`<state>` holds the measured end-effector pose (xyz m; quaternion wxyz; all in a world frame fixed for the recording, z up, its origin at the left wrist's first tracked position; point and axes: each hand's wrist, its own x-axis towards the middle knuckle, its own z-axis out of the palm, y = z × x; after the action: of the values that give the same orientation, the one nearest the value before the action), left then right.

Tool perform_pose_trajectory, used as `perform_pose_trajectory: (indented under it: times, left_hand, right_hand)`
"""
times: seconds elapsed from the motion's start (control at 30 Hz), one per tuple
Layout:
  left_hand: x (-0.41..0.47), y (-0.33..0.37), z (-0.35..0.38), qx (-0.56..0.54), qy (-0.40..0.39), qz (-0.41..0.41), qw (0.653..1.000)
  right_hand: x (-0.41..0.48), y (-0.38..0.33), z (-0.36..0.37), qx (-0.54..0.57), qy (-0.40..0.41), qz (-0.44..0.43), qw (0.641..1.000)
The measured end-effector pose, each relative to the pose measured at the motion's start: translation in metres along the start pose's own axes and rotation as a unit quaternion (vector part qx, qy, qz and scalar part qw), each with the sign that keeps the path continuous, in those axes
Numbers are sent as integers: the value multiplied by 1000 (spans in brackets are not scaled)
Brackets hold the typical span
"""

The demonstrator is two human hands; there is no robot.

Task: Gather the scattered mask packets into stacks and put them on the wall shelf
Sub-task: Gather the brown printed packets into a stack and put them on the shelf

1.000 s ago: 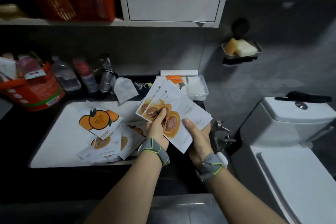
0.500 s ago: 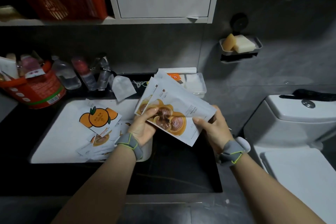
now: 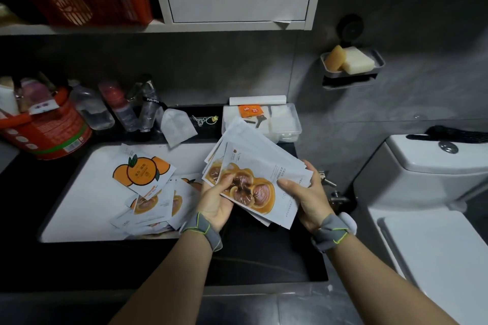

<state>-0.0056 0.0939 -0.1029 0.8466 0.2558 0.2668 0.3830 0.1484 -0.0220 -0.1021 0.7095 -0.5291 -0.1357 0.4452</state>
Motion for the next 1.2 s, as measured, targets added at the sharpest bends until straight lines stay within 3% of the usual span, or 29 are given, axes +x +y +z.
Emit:
perform_pose_trajectory:
  times: [0.27,0.43,0.6,0.9,1.1,1.2]
  left_hand:
    - [1,-6,1,-8,0,-1,1000]
    - [-1,-5,-8,13,-18,-11,1000]
    - [10,13,-15,122,-3,8,993]
    - [9,28,-13,406,-24,33,913]
    - [5,17,-25,546,-42,-21,836]
    - [1,17,-25,536,-46,-40,842]
  right_hand:
    - [-12,5,-2,3,-118,-5,993]
    - [-2,-4,-1,-67,-75,-37,994]
    - [2,-20,2,-147,-51,-86,984]
    - [1,-38,-6,-259,-76,-128,954]
    - [1,-10,-22,-315,-101,-103,938]
    - [-4,2,-26,-330,-103,-99,933]
